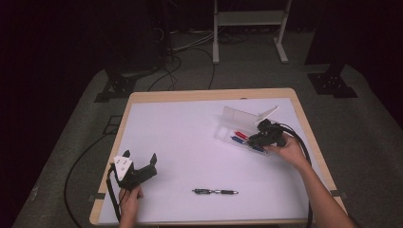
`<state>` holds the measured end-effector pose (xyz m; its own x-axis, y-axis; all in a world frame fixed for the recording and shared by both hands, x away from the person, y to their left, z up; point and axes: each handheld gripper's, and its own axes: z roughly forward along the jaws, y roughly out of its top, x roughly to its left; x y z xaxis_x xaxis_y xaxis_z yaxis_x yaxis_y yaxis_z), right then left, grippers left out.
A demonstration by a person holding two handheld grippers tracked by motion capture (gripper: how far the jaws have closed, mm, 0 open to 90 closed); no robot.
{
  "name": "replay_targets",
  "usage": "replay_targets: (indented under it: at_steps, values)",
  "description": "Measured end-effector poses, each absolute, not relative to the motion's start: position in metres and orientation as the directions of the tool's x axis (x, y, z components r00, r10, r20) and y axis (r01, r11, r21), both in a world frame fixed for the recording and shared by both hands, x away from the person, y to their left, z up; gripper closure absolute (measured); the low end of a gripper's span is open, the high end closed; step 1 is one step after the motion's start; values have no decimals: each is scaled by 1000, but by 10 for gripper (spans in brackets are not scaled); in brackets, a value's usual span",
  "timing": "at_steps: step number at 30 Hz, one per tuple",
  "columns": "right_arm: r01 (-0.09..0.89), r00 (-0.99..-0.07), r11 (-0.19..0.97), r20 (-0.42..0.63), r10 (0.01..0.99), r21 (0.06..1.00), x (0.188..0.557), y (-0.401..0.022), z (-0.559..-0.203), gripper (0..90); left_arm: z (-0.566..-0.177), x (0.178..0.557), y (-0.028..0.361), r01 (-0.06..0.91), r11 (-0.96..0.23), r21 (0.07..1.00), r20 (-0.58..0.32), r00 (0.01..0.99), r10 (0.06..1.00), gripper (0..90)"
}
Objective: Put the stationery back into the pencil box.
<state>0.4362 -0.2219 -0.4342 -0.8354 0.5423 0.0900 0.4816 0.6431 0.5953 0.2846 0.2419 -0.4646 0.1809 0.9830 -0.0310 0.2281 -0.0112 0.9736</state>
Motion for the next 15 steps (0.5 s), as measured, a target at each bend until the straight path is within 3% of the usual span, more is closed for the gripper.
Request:
replay_targets:
  at_steps: [15]
  values:
    - [378,-887,633,68,456,675,393,-213,-412,611,-465,285,242,229,-12,973,-31,179,983,4]
